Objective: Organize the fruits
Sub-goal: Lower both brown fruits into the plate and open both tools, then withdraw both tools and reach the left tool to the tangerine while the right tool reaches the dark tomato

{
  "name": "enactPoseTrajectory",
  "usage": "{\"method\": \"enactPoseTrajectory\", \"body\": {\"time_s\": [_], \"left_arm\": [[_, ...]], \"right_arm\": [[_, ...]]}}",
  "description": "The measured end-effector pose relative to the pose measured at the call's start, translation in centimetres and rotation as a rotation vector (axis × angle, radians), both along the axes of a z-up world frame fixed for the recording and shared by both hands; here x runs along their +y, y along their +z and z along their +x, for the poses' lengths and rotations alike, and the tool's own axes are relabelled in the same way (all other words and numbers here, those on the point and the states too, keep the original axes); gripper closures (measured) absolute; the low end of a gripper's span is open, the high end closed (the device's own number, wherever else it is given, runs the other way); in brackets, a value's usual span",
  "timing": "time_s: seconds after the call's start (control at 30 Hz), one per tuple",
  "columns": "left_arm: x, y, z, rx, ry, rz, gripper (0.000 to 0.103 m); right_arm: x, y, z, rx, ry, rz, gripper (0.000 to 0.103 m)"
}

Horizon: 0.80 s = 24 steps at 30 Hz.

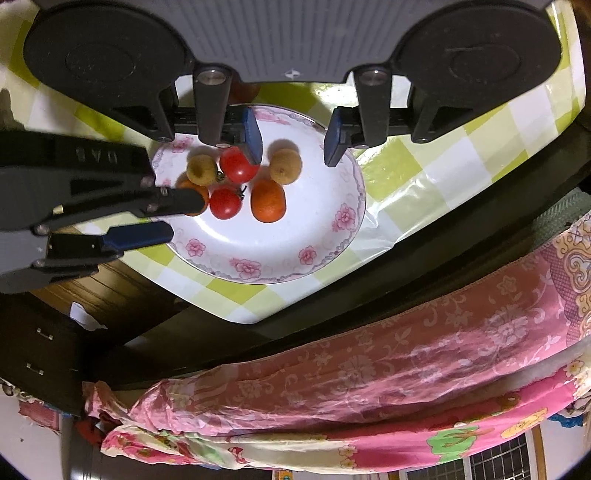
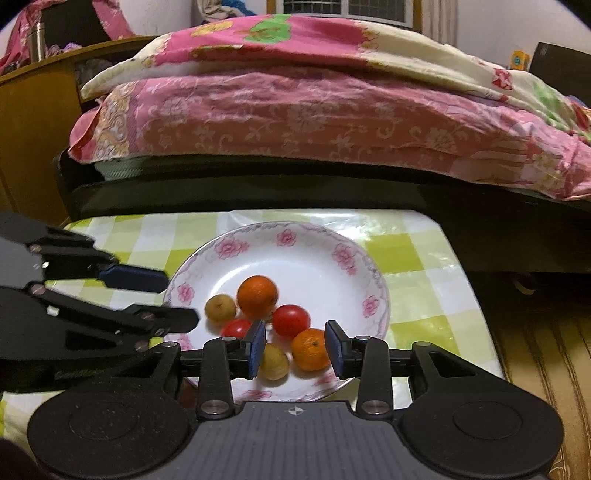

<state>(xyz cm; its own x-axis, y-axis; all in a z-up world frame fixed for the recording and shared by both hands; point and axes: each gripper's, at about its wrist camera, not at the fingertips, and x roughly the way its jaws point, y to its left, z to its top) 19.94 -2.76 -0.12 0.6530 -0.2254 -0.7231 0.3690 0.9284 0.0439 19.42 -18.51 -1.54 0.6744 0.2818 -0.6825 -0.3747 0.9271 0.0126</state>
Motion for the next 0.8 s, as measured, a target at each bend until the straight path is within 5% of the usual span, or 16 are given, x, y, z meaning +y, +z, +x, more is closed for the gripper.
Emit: {"method": "enactPoseTrajectory", "body": {"time_s": [0.8], "left_arm": [[0.8,-1.5,-4.9,0.11,-0.13,0.022,0.052]], "right_arm": [[0.4,0.8,-3.1,0.065,0.104,0.041,0.071]]}}
